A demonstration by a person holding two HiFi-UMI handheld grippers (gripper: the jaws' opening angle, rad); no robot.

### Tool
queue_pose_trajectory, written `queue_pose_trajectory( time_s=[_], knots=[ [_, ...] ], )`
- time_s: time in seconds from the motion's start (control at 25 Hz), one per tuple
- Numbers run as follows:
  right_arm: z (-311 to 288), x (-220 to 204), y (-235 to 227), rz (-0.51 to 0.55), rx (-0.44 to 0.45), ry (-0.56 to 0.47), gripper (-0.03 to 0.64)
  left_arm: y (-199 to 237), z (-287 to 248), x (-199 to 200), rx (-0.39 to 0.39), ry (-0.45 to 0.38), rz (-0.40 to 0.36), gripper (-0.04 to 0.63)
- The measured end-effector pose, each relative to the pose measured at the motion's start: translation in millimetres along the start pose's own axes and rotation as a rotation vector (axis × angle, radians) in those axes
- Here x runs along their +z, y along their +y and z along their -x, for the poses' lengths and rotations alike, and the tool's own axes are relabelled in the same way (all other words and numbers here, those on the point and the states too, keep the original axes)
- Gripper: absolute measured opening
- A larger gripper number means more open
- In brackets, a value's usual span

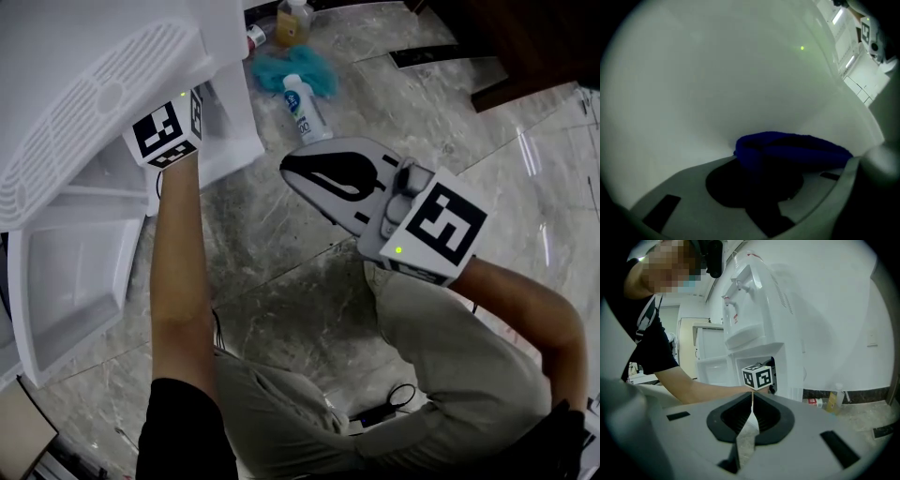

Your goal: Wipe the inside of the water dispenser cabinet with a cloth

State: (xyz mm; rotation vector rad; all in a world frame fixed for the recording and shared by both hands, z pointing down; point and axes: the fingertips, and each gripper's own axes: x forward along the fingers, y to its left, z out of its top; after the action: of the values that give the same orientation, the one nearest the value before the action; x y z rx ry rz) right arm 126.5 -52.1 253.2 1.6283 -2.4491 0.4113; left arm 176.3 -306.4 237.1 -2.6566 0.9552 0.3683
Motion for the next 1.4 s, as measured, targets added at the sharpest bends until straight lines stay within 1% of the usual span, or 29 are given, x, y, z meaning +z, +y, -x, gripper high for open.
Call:
queue_pose_trajectory(
  time_s=[0.08, 0.24, 0.36, 0.44, 0.56, 0.76, 0.84, 0.92, 0.96, 1.0, 1.04, 1.12, 1.16, 1.2, 1.24, 1.28, 1.32, 1.4],
  knots=[
    [0, -5, 0, -0.008, 0.000, 0.021, 0.006, -5, 10, 9, 0.008, -0.008, 0.015, 0.089],
    [3, -6, -4, -0.011, -0.001, 0.014, 0.006, -16, 25, 25, 0.011, -0.021, 0.023, 0.089],
    [1, -3, -7, -0.023, -0.003, -0.009, 0.006, -11, 14, 18, 0.016, -0.005, -0.006, 0.089],
    [3, -8, -6, -0.045, 0.001, -0.003, 0.006, -6, 5, 7, 0.021, 0.023, -0.022, 0.089],
    [3, -15, -4, -0.071, 0.011, 0.018, 0.006, -2, -5, 6, 0.010, 0.027, -0.040, 0.089],
    [2, -18, 0, -0.071, 0.018, 0.020, 0.006, -13, 15, 10, -0.041, 0.035, -0.033, 0.089],
    [3, -18, -2, -0.049, 0.009, 0.002, 0.006, -24, 32, 11, -0.084, 0.034, -0.026, 0.089],
    [3, -18, 0, -0.043, 0.011, 0.000, 0.006, -35, 49, 2, -0.139, 0.056, -0.033, 0.089],
    [4, -20, 2, -0.054, 0.016, 0.008, 0.006, -40, 58, -7, -0.168, 0.083, -0.048, 0.089],
    [5, -22, 4, -0.063, 0.019, 0.015, 0.006, -44, 66, -20, -0.196, 0.129, -0.070, 0.089],
    [6, -24, 4, -0.066, 0.019, 0.016, 0.006, -46, 73, -40, -0.221, 0.203, -0.095, 0.091],
    [8, -27, 0, -0.055, 0.010, 0.003, 0.006, -48, 87, -93, -0.272, 0.418, -0.144, 0.091],
    [9, -27, -2, -0.053, 0.004, -0.005, 0.006, -48, 96, -122, -0.312, 0.533, -0.164, 0.091],
    [10, -28, -4, -0.057, 0.001, -0.010, 0.006, -50, 106, -149, -0.368, 0.639, -0.181, 0.091],
    [12, -28, -4, -0.065, -0.001, -0.014, 0.006, -52, 115, -171, -0.429, 0.725, -0.210, 0.091],
    [15, -29, -4, -0.077, -0.004, -0.019, 0.006, -57, 123, -186, -0.487, 0.780, -0.257, 0.091],
    [18, -29, -5, -0.092, -0.008, -0.026, 0.006, -64, 126, -193, -0.537, 0.804, -0.314, 0.091],
    [25, -32, -10, -0.122, -0.019, -0.034, 0.006, -80, 122, -199, -0.610, 0.814, -0.426, 0.091]
  ],
)
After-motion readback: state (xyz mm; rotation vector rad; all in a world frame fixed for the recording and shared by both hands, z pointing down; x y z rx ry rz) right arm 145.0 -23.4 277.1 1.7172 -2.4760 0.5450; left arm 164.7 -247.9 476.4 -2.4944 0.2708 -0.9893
